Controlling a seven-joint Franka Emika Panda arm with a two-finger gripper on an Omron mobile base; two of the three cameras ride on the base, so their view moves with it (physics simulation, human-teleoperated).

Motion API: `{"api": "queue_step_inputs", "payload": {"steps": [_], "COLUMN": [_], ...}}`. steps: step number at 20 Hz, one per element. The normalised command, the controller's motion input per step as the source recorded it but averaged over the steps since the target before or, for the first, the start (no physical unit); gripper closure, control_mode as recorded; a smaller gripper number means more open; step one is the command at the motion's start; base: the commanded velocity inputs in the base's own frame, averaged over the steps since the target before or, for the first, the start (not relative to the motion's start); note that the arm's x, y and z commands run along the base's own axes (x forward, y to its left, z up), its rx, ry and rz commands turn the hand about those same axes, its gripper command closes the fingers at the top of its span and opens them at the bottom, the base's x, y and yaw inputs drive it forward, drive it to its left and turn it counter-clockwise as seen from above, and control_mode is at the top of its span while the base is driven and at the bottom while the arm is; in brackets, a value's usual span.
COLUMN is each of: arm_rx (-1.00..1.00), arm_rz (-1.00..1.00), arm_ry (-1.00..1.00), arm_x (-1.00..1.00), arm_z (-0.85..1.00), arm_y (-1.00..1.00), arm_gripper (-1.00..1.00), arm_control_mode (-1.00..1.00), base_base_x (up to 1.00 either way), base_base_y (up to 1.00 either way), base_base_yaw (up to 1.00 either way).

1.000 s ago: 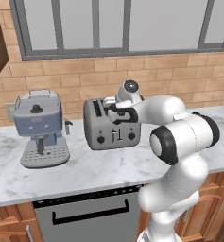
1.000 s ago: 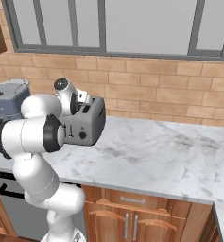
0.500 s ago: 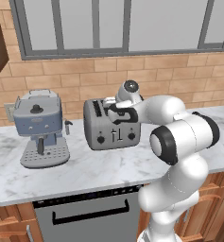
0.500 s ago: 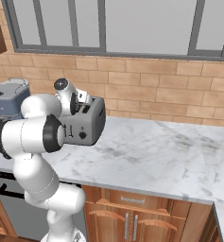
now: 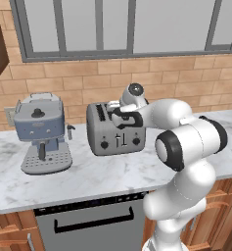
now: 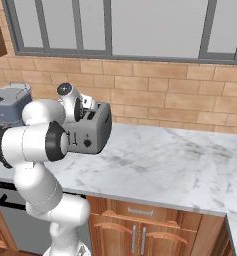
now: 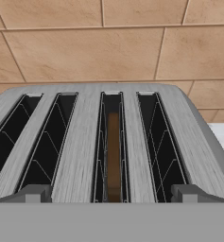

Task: Start the toaster. Once the lever pops up, take the bread to the plate on the dining counter.

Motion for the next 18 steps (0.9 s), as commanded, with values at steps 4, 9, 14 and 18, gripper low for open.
{"api": "queue_step_inputs", "payload": {"steps": [4,9,14,18], "arm_rx": [0.00,0.00,0.00,0.00], "arm_rz": [0.00,0.00,0.00,0.00], "arm_ry": [0.00,0.00,0.00,0.00], "arm_x": [0.00,0.00,0.00,0.00], "arm_z": [0.00,0.00,0.00,0.00], "arm_y": [0.00,0.00,0.00,0.00], "arm_gripper": [-1.00,-1.00,-1.00,-1.00], "arm_control_mode": [-1.00,-1.00,-1.00,-1.00], "base_base_x": [0.00,0.00,0.00,0.00], "base_base_y": [0.00,0.00,0.00,0.00], "base_base_yaw": [0.00,0.00,0.00,0.00]}}
